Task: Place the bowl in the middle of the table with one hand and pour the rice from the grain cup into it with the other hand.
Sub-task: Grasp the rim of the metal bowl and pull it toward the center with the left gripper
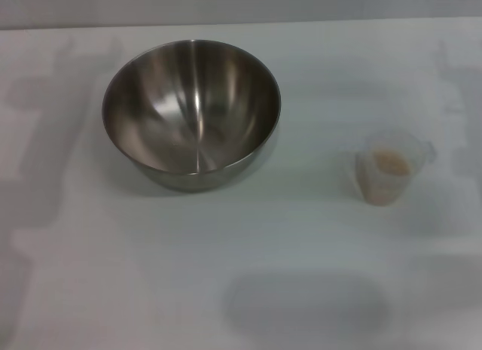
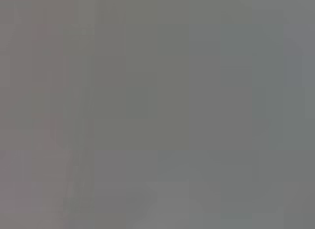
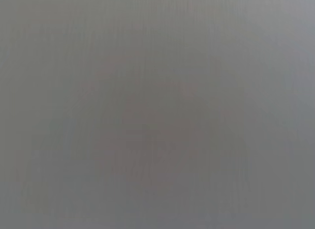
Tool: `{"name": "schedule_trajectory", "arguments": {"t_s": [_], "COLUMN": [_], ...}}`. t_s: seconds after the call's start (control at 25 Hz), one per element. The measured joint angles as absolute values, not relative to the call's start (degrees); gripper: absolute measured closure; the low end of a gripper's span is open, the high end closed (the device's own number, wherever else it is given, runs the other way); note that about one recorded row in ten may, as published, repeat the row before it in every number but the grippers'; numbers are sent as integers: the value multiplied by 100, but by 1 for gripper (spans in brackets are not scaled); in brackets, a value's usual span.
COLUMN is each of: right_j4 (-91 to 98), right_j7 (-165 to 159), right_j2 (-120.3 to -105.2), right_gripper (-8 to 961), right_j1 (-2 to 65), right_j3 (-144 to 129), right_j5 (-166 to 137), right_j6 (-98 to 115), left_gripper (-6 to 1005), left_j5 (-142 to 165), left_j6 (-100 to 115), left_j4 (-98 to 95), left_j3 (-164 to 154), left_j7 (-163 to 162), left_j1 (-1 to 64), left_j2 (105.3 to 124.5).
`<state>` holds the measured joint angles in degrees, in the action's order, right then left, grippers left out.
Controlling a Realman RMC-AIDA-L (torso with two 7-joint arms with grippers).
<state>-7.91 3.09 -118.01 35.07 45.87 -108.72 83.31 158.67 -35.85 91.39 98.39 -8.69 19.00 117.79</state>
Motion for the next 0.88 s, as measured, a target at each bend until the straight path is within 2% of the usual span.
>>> {"name": "schedule_trajectory", "arguments": {"t_s": [0.32,0.88], "right_j4": [-791,-782], "right_j7": [309,314], "right_j2": [-11804,-11804], "right_gripper": [229,228], "right_j1": [3507,3395], "right_j3": [4606,4605], "right_j5": [-10872,-10871], "right_j6": [8331,8332], "left_gripper": [149,151], "left_j5": [13958,14885], "left_j6": [-5523,-7146], "left_j4": [9347,9218], "left_j3": [10691,10826], "left_j7": [692,719], "left_j1": [2152,2829], "left_j2": [11791,11821]}}
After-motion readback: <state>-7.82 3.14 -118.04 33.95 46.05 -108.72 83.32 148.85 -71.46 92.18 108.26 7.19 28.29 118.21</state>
